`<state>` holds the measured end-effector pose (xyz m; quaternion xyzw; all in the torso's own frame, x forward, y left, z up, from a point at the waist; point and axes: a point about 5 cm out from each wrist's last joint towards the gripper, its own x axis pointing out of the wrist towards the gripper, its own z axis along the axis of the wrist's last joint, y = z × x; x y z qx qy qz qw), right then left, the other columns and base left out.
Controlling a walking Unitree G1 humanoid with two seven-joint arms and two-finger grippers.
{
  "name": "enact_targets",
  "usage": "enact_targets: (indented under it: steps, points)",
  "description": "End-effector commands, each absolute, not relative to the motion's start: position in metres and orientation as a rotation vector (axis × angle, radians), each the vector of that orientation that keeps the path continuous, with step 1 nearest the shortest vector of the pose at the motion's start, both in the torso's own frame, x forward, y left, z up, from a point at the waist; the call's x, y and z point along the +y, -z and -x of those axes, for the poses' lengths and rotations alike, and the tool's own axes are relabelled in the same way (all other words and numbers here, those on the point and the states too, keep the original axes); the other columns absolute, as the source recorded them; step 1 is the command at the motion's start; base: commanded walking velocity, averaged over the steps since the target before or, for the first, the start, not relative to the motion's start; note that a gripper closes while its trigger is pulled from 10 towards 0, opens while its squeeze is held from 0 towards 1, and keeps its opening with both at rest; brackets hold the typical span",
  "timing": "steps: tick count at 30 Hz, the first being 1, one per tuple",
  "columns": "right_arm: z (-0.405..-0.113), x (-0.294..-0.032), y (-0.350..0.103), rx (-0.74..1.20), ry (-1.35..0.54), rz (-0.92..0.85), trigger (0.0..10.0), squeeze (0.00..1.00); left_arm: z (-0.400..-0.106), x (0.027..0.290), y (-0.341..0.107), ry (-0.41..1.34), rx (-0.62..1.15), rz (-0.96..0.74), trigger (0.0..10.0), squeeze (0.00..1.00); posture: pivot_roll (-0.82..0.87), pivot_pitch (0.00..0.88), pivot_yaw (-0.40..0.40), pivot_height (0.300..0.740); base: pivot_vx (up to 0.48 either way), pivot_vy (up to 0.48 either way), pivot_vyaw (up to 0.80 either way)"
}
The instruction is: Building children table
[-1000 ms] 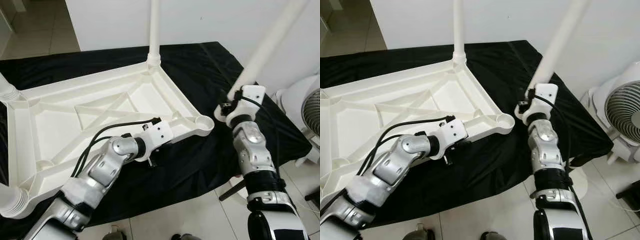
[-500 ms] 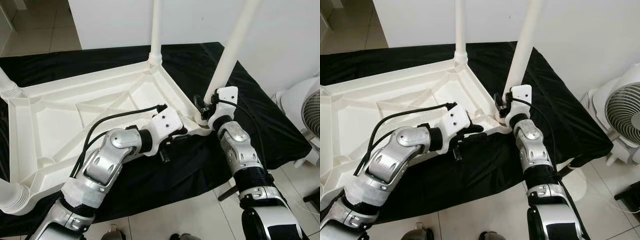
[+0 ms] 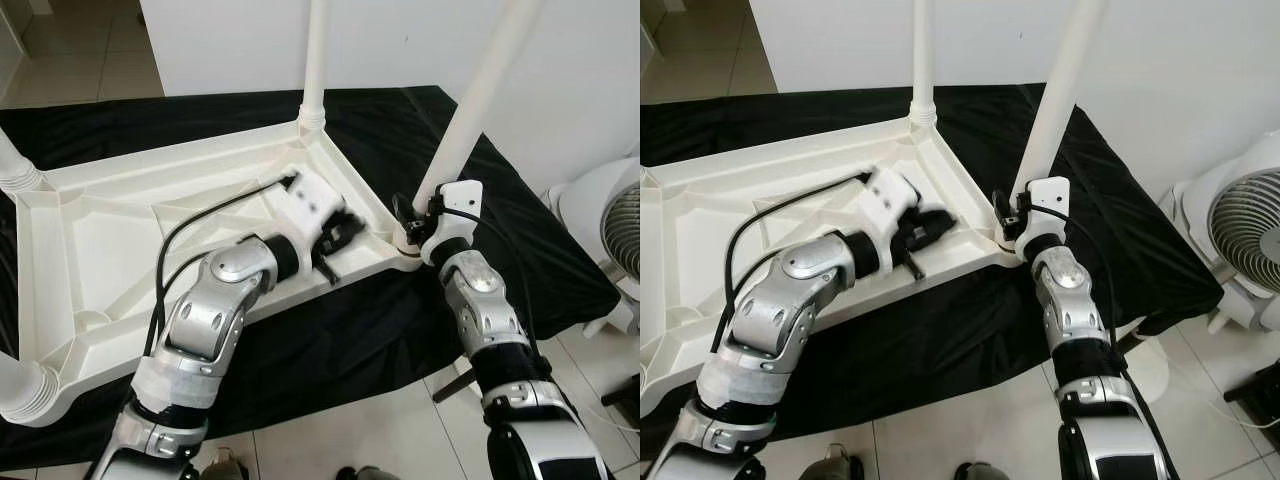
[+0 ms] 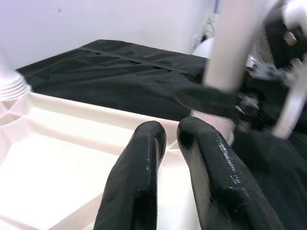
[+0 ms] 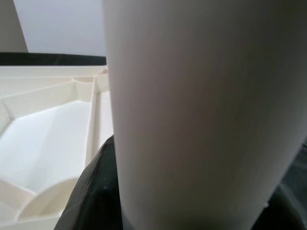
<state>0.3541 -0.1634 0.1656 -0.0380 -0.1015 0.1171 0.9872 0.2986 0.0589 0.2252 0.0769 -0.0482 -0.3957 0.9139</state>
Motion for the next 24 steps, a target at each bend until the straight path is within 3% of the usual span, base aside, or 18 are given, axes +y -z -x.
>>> enact_targets:
  steps: [1,14,24]
  points:
    - [-0.350,-0.165,-0.148,-0.136,-0.241,0.073,10.0,0.00,-0.298,0.058,-0.226,0.802,-0.094,-0.147,10.0,0.00,0.11,0.094,-0.054,0.740,0.000,0.000,0.00]
    - [-0.341,-0.163,-0.135,-0.154,-0.325,0.120,10.0,0.00,-0.298,0.068,-0.229,0.718,-0.082,-0.111,10.0,0.00,0.11,0.094,-0.045,0.740,0.000,0.000,0.00]
    - [-0.349,-0.167,-0.125,-0.051,-0.306,0.097,10.0,0.00,-0.297,0.067,-0.230,0.704,-0.076,-0.100,10.0,0.00,0.12,0.094,-0.052,0.740,0.000,0.000,0.00]
